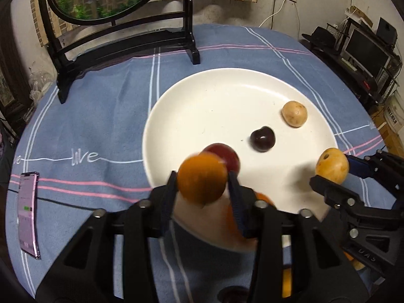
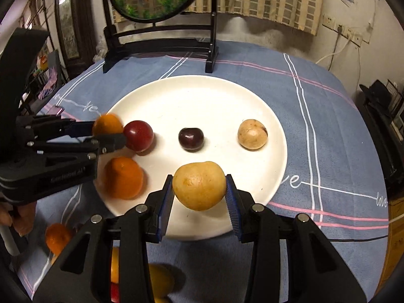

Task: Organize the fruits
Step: 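Place the orange and pale potato on the white plate, opening both tools, then grasp a pale potato with the left tool while the right tool grasps another pale fruit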

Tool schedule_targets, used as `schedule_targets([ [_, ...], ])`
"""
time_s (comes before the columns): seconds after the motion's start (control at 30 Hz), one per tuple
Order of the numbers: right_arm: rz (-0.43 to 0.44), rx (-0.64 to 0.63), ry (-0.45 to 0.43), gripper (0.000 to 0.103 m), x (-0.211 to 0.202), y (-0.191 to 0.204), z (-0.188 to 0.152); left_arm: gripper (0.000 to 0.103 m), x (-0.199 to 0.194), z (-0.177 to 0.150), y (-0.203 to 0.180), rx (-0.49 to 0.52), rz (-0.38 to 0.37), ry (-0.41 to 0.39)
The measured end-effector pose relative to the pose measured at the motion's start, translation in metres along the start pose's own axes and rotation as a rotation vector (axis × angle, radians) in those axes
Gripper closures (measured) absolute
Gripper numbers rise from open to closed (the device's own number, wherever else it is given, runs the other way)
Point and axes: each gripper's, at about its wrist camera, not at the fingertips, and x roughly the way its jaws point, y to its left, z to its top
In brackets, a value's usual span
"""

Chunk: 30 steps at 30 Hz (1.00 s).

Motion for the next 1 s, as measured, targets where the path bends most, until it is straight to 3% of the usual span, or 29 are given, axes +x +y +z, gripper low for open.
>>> schedule_targets([
  [0.17,0.002,0.026,-0.020,0.058,-0.010,-0.004,-0.003,0.030,-0.012,0.001,-0.005,-0.005,0.002,-0.050],
  [0.43,0.008,0.094,-0.074,0.050,-0.053,-0.017,-0.025,0.024,-0.040,-0.014,-0.002,-0.014,-0.027,-0.031],
  [0.63,-0.003,0.147,-0.078,0.048,-0.080,-0.022,-0.062,0.020,-0.070,-0.044,-0.004,-0.006,-0.020,-0.057],
  [0.73,0.019,0.174,-0.085,0.040,-0.090,-0.019,-0.080,0.016,-0.087,-0.063,-0.007,0.008,-0.008,-0.078],
  [1.0,0.047,0.202,-0.106,0.039,-0.123,0.001,-0.134,0.012,-0.119,-0.119,-0.014,0.025,-0.007,-0.099],
])
